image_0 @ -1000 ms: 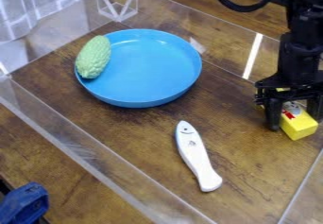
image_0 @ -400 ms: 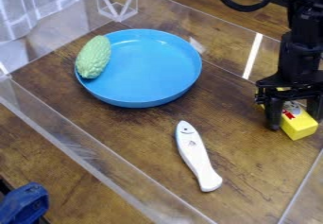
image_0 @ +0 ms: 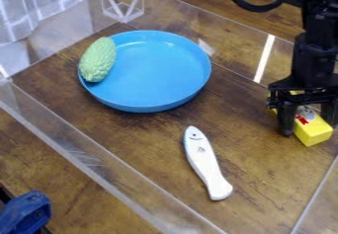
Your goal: Put the yellow brick in the blue tray
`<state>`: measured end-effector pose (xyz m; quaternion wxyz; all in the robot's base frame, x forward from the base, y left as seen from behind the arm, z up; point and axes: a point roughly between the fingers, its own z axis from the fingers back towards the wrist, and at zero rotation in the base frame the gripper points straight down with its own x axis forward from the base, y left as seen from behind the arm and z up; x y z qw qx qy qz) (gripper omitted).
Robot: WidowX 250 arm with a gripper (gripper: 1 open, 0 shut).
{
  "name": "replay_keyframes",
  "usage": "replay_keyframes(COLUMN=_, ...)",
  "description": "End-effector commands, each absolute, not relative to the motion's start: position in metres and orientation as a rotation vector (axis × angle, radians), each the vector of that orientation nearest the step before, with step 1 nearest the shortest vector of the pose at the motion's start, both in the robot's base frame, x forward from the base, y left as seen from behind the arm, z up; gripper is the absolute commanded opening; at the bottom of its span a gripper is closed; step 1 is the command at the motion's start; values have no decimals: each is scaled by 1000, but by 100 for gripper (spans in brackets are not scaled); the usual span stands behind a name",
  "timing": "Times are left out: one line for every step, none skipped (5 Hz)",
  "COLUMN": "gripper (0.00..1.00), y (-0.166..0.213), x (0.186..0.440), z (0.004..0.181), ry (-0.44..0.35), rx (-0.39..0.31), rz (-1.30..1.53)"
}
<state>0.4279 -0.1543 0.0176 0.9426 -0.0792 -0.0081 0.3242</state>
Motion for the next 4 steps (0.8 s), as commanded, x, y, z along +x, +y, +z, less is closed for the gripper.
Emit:
replay_keyframes(gripper=0, y=-146, x=436, z=8, ry=-25, rx=-157, rz=634)
replay_keyframes(gripper=0, y=-146, x=438, z=9, ry=-23, rx=-157, rz=630)
replay_keyframes(gripper=0, y=-147, x=439, z=10, ry=-22, rx=-158, rz=626)
replay_keyframes(gripper=0, y=-147, x=440, z=11, ry=-21, rx=-159, rz=622)
